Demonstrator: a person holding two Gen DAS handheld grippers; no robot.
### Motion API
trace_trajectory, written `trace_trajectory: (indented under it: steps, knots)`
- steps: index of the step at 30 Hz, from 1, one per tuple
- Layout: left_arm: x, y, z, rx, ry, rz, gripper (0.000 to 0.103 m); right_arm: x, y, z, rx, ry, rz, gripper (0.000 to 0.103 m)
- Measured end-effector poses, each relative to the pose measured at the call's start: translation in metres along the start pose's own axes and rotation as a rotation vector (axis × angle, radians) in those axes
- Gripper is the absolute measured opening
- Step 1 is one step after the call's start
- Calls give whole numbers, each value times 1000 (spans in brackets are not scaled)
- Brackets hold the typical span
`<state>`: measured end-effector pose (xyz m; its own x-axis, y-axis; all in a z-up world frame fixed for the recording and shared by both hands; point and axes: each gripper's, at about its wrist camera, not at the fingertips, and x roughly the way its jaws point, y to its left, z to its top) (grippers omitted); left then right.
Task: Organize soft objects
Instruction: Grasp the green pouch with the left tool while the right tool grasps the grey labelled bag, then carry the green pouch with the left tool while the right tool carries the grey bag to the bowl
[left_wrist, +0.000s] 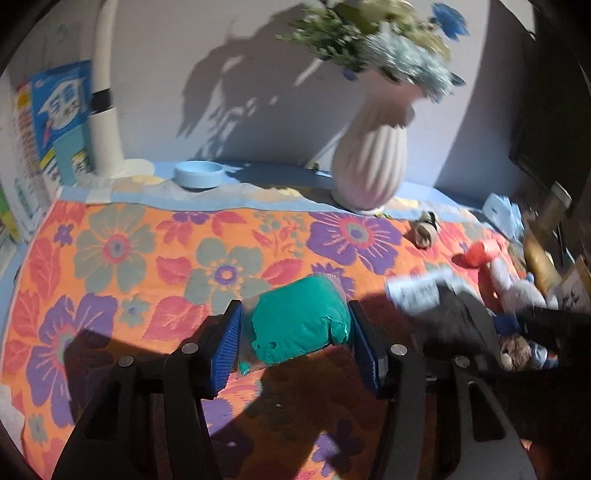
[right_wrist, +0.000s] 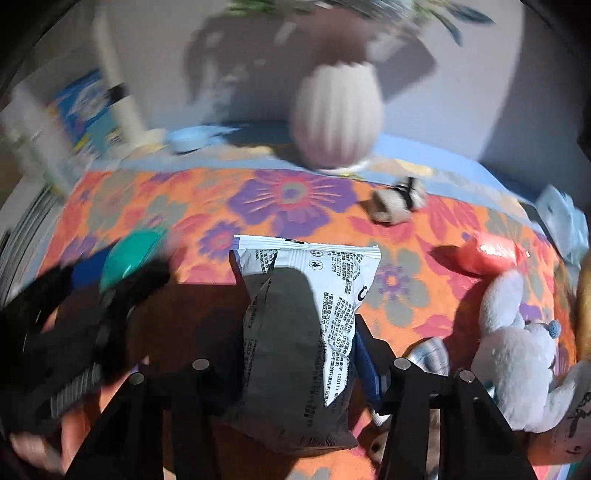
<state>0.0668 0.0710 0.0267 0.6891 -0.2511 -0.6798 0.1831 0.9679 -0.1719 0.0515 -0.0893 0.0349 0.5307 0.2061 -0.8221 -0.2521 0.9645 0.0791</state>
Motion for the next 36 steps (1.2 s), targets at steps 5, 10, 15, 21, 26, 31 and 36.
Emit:
trace_trajectory:
  steps: [5, 10, 15, 21, 26, 31, 36]
  knots:
    - [-16, 6, -12, -55, 3, 11, 53, -21, 16, -37, -154, 3, 137, 51]
    - [-32, -3, -33, -48, 20, 75, 53, -27, 12, -61, -130, 43, 174, 63]
    - [-45, -7, -46, -34, -24, 143, 53, -21, -2, -74, 27, 44, 225, 82]
    - [-48, -7, -47, -33, -51, 148, 53, -27, -12, -81, 187, -4, 255, 82]
    - [-49, -4, -47, -51, -58, 155, 53, -32, 4, -84, 179, -17, 130, 73]
    - [-53, -9, -49, -44, -68, 184, 53, -47, 16, -95, 148, -44, 102, 52]
    - [-68, -25, -57, -42, -69, 150, 53, -68, 3, -109, 221, -15, 25, 51]
